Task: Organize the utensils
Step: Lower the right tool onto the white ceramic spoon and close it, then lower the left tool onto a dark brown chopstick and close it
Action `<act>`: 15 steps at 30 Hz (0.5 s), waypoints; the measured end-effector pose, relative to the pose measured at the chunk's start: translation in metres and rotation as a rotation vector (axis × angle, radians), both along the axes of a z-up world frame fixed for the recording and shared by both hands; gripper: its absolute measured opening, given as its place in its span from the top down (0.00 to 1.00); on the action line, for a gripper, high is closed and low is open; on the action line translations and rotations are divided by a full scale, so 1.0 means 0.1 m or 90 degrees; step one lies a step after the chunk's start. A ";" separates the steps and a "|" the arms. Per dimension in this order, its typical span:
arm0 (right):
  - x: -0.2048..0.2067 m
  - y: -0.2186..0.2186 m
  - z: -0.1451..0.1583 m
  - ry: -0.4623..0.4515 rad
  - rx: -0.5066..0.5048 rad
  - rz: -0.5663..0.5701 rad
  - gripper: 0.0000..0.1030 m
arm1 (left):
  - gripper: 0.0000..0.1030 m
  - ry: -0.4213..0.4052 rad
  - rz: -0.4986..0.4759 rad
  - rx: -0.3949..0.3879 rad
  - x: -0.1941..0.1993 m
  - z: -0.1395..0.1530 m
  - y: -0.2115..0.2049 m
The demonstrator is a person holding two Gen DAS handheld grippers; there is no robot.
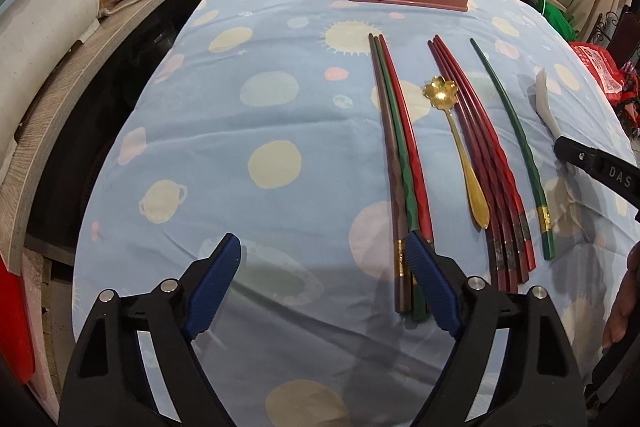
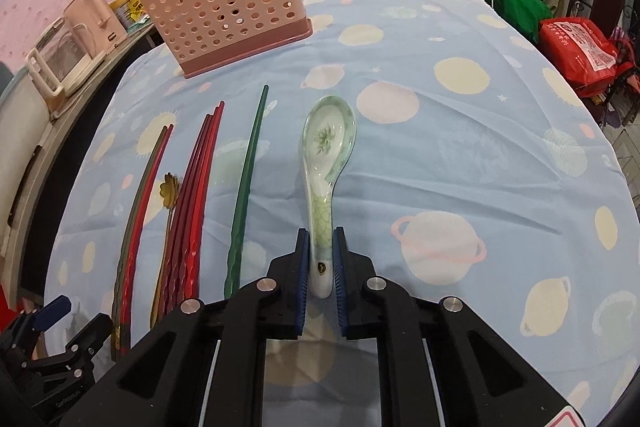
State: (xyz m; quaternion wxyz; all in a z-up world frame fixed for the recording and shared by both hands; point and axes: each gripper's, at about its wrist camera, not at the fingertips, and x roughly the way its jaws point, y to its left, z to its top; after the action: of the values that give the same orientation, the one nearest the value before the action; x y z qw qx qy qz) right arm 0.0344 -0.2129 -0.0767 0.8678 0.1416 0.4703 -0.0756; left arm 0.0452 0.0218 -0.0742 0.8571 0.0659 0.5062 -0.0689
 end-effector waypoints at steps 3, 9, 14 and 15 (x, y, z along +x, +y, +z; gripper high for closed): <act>-0.08 0.03 0.00 0.003 -0.004 0.002 0.89 | 0.22 -0.005 -0.001 0.000 -0.02 -0.03 -0.01; -0.16 0.06 0.01 0.008 -0.008 0.005 0.89 | 0.22 -0.010 0.006 -0.010 -0.03 -0.05 0.07; -0.20 0.06 0.02 0.009 -0.009 0.006 0.89 | 0.22 -0.010 0.015 -0.010 -0.04 -0.05 0.17; -0.20 0.06 0.02 0.009 -0.010 0.006 0.89 | 0.22 -0.009 0.016 -0.011 -0.04 -0.05 0.18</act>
State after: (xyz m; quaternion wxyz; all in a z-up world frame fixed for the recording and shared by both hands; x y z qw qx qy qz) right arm 0.0146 -0.2070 -0.0750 0.8659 0.1323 0.4765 -0.0760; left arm 0.0413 0.0398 -0.0787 0.8620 0.0526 0.5003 -0.0621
